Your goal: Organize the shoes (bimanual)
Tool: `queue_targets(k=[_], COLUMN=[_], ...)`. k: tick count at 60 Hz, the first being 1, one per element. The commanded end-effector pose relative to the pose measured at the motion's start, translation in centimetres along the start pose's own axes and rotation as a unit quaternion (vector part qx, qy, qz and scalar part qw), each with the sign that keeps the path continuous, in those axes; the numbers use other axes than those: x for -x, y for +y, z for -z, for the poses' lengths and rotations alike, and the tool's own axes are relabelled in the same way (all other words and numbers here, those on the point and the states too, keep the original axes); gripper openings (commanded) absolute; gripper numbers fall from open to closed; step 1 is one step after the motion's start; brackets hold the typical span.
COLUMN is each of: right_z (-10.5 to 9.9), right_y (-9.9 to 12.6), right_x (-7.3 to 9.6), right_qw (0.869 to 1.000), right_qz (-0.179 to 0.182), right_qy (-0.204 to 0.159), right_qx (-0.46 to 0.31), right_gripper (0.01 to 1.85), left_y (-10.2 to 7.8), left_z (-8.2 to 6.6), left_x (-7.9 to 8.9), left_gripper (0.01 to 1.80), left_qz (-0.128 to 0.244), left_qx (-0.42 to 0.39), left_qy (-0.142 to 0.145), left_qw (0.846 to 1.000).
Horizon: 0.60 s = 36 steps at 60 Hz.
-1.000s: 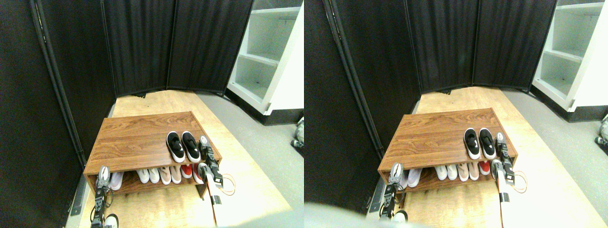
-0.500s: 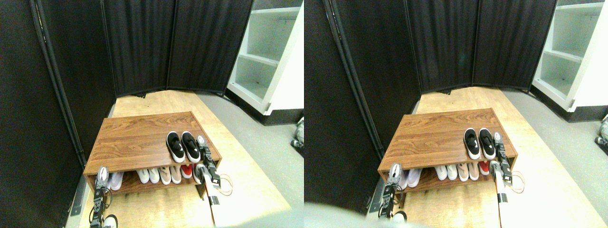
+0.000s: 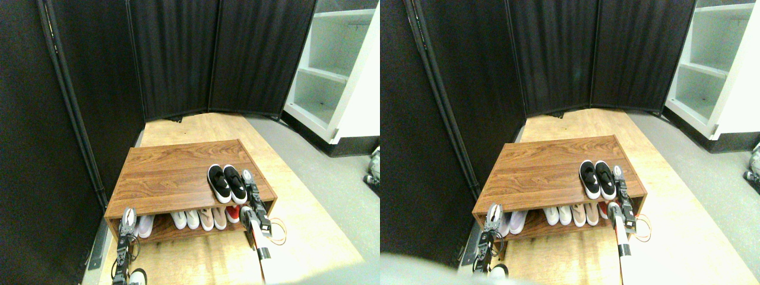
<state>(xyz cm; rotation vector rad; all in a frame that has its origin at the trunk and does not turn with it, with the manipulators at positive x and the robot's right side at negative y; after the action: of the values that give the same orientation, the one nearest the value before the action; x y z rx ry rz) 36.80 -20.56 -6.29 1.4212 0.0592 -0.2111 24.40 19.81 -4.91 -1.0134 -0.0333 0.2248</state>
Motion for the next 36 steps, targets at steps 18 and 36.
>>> queue_targets(k=[18,36], right_z=[0.1,-3.3], right_y=[-1.3,1.2], right_x=[0.5,1.6], right_qw=[0.999,0.999], right_qz=[0.037,0.020], right_qy=[-0.011,-0.030], right_qx=[-0.019,0.013], right_gripper=[0.01,0.01], left_y=[-0.5,-0.5], left_z=[-0.2,-0.1], left_x=[0.2,0.2], left_gripper=[0.04,0.05], left_qz=[0.025,0.026], left_qx=[-0.003,0.001], left_qy=[-0.004,0.002], left_qw=[1.000,1.000])
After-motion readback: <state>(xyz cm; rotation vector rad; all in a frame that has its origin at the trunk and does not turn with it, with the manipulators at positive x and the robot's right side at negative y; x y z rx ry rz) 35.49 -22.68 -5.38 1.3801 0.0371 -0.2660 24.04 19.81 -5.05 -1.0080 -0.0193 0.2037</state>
